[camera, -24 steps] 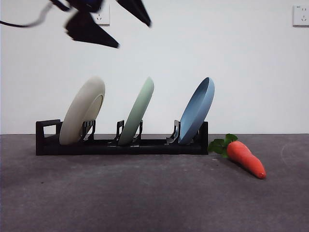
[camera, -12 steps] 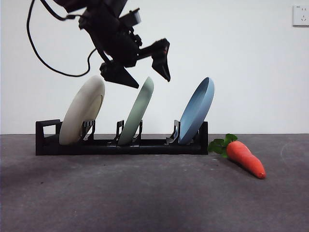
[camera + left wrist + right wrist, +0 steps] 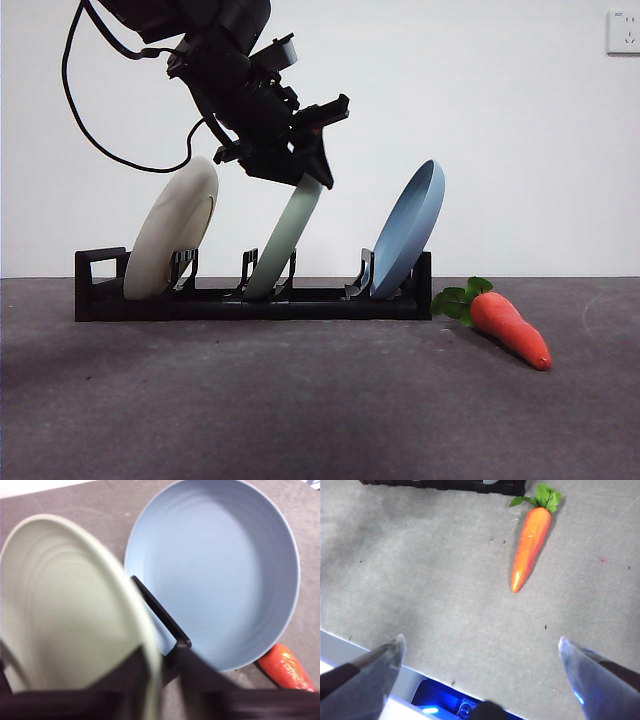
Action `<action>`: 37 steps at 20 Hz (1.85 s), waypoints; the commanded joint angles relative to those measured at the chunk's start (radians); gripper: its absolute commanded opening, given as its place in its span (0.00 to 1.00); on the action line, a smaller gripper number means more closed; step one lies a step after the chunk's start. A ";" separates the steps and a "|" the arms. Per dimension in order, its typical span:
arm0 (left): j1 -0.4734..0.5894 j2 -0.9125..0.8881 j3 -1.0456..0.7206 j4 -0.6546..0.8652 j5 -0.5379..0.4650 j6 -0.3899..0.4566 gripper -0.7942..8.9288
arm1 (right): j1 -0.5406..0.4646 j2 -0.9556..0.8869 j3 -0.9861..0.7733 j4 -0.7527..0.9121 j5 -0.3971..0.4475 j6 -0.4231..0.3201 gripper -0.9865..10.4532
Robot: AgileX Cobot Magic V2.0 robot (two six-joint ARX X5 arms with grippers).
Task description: Take the green plate from the plate rack,put the plate on the table,take the carrot from the table,put the carrot in the plate
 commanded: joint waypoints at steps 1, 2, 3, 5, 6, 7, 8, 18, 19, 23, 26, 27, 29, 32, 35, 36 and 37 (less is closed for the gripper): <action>0.004 0.002 0.000 0.005 0.021 -0.049 0.07 | -0.001 -0.001 0.002 0.009 -0.001 0.003 0.63; 0.007 0.000 0.000 0.005 0.023 -0.061 0.07 | -0.001 -0.001 0.002 0.009 -0.001 0.003 0.63; 0.008 -0.006 0.001 0.005 0.023 -0.074 0.07 | -0.001 -0.001 0.002 0.009 -0.001 0.003 0.63; 0.008 -0.025 0.001 0.005 0.026 -0.075 0.07 | -0.001 -0.001 0.002 0.009 -0.001 0.003 0.63; 0.008 -0.041 0.001 0.008 0.033 -0.075 0.07 | -0.001 -0.001 0.002 0.009 -0.001 0.003 0.63; 0.008 -0.056 0.002 0.016 0.052 -0.075 0.07 | -0.001 -0.001 0.002 0.012 -0.001 0.003 0.63; 0.008 -0.074 0.009 0.011 0.065 -0.075 0.07 | -0.001 -0.001 0.002 0.017 -0.001 0.003 0.63; -0.069 -0.381 0.016 -0.343 0.079 0.099 0.07 | -0.001 -0.001 0.002 0.034 -0.001 0.003 0.63; -0.101 -0.416 0.016 -0.417 0.034 0.136 0.08 | -0.001 -0.001 0.002 0.037 -0.001 0.003 0.63; -0.280 -0.464 0.014 -0.705 -0.261 0.274 0.08 | -0.001 -0.001 0.002 0.043 -0.001 0.003 0.63; -0.383 -0.459 -0.020 -0.765 -0.349 0.289 0.08 | -0.001 -0.001 0.002 0.043 -0.001 0.003 0.63; -0.418 -0.459 -0.050 -0.756 -0.381 0.285 0.08 | -0.001 -0.001 0.002 0.043 -0.001 0.003 0.63; -0.467 -0.459 -0.142 -0.701 -0.451 0.270 0.08 | -0.001 -0.001 0.002 0.043 -0.002 0.003 0.63; -0.495 -0.458 -0.332 -0.553 -0.465 0.272 0.08 | -0.001 -0.001 0.002 0.043 -0.002 0.003 0.63; -0.528 -0.449 -0.512 -0.363 -0.526 0.335 0.08 | -0.001 0.000 0.002 0.043 -0.002 0.006 0.63; -0.543 -0.440 -0.561 -0.304 -0.545 0.383 0.08 | -0.001 0.000 0.002 0.043 -0.002 0.006 0.63; -0.554 -0.432 -0.595 -0.256 -0.545 0.410 0.08 | -0.001 0.000 0.002 0.043 -0.002 0.006 0.63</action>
